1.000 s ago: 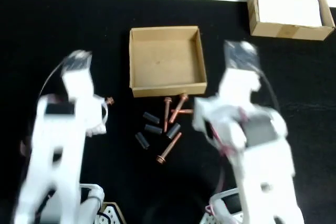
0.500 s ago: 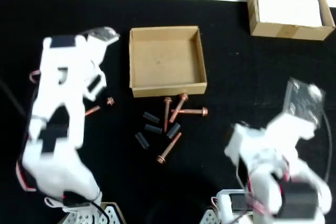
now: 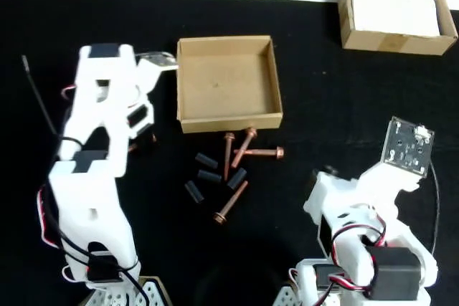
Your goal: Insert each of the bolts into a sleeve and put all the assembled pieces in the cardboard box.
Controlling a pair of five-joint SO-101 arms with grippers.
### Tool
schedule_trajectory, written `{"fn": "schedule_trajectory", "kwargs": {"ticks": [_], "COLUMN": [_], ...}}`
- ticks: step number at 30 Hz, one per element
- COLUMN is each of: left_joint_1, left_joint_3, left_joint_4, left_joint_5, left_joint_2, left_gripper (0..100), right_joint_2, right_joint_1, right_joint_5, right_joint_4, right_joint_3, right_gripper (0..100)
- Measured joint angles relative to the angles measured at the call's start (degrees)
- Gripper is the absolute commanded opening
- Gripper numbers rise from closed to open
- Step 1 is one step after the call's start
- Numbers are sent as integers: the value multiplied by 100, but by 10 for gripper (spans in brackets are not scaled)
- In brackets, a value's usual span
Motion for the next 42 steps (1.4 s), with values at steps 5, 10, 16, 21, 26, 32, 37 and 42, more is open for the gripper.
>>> {"fn": "schedule_trajectory", "kwargs": {"ticks": [5, 10, 16, 21, 26, 32, 37, 42], "left_joint_1": [141, 88, -62, -114, -105, -105, -123, 316], "left_joint_3": [0, -132, -1011, -1873, -2418, -2418, -1873, -360], "left_joint_4": [-9, -571, -422, -18, 396, 457, 422, 422], "left_joint_5": [-26, -35, -35, -35, -26, -26, -35, 123], "left_joint_2": [0, 475, 1354, 2040, 2347, 2004, 642, -1741], "left_gripper": [217, 217, 201, 10, 8, 8, 8, 8], "right_joint_2": [0, 0, 0, 0, 0, 0, -9, -9], "right_joint_1": [0, 0, 0, 0, 0, 0, -88, -624], "right_joint_5": [0, 0, 0, 0, 0, 0, 0, 0], "right_joint_4": [0, 0, -26, -211, -246, -167, -132, -308], "right_joint_3": [0, 0, 0, 0, 0, 88, 325, 308], "right_gripper": [8, 8, 8, 8, 8, 8, 8, 8]}}
